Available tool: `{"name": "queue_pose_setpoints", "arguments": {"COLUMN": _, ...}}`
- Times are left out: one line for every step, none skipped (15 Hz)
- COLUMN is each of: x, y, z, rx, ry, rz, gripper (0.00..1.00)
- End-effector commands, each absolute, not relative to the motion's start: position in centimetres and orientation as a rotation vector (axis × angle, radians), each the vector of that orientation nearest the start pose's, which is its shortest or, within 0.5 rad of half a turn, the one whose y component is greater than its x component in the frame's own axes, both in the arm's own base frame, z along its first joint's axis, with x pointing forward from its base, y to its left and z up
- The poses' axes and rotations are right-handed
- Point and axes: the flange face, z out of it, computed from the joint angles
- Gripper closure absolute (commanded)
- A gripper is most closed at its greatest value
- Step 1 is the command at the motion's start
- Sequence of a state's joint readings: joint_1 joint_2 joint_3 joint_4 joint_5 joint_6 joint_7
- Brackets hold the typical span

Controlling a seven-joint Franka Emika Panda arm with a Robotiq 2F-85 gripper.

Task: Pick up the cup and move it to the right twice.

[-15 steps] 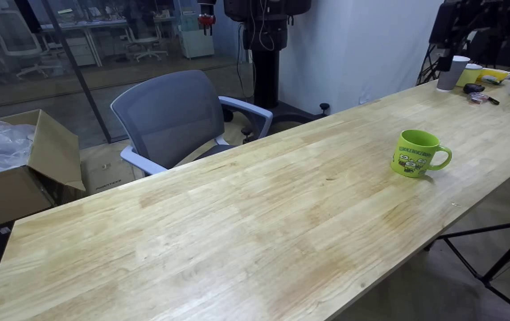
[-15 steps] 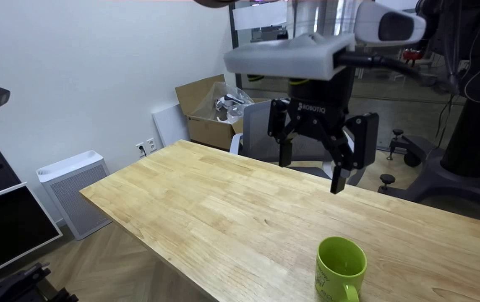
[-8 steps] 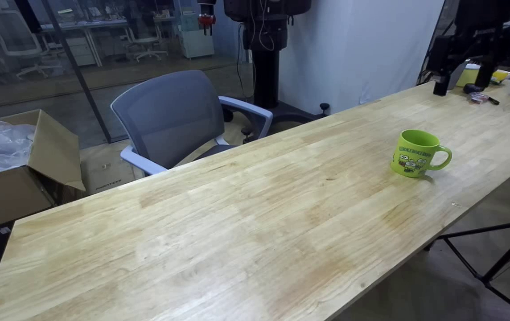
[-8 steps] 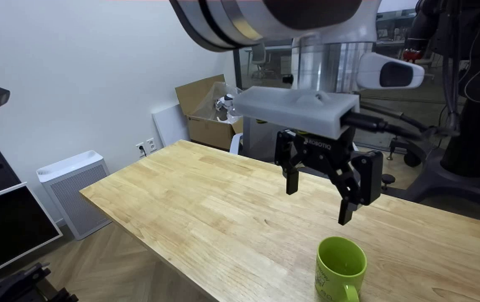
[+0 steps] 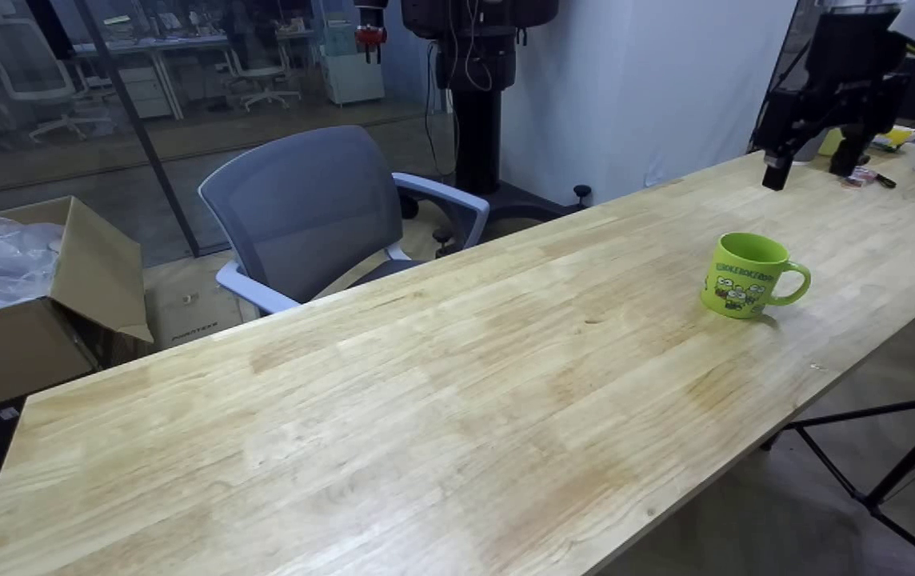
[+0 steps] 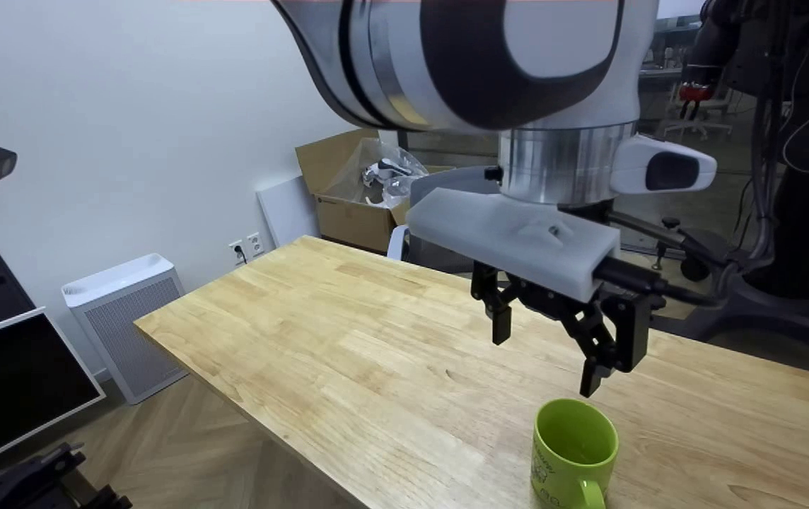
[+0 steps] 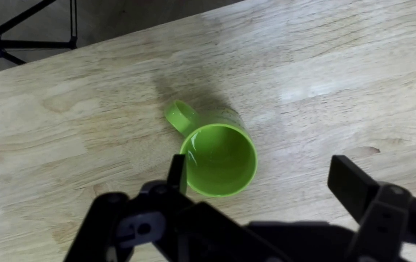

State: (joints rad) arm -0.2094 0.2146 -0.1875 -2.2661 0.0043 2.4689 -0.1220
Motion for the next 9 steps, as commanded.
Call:
{"name": "queue_pose_setpoints", "arguments": {"x": 49.2, "y": -21.1, "z": 25.9, "rx": -3.100, "ry": 0.378, "rz": -0.027, "gripper": 0.00}}
{"name": "queue_pose_setpoints", "arguments": {"x": 49.2, "y": -21.1, "z": 25.6, "rx": -3.082, "ry": 0.366, "rz": -0.026, "gripper": 0.00}}
{"name": "queue_pose_setpoints", "arguments": {"x": 49.3, "y": -21.2, "z": 25.3, "rx": -3.069, "ry": 0.352, "rz": -0.023, "gripper": 0.00}}
{"name": "queue_pose_setpoints", "arguments": {"x": 49.3, "y": -21.4, "z": 24.9, "rx": -3.060, "ry": 0.339, "rz": -0.018, "gripper": 0.00}}
{"name": "queue_pose_setpoints", "arguments": {"x": 49.3, "y": -21.6, "z": 24.5, "rx": -3.057, "ry": 0.336, "rz": -0.011, "gripper": 0.00}}
{"name": "queue_pose_setpoints", "arguments": {"x": 49.3, "y": -21.9, "z": 24.1, "rx": -3.060, "ry": 0.331, "rz": -0.008, "gripper": 0.00}}
{"name": "queue_pose_setpoints", "arguments": {"x": 49.2, "y": -22.1, "z": 23.7, "rx": -3.062, "ry": 0.332, "rz": -0.008, "gripper": 0.00}}
{"name": "queue_pose_setpoints", "arguments": {"x": 49.1, "y": -22.3, "z": 23.3, "rx": -3.058, "ry": 0.334, "rz": -0.002, "gripper": 0.00}}
{"name": "queue_pose_setpoints", "arguments": {"x": 48.9, "y": -22.4, "z": 22.9, "rx": -3.068, "ry": 0.329, "rz": 0.003, "gripper": 0.00}}
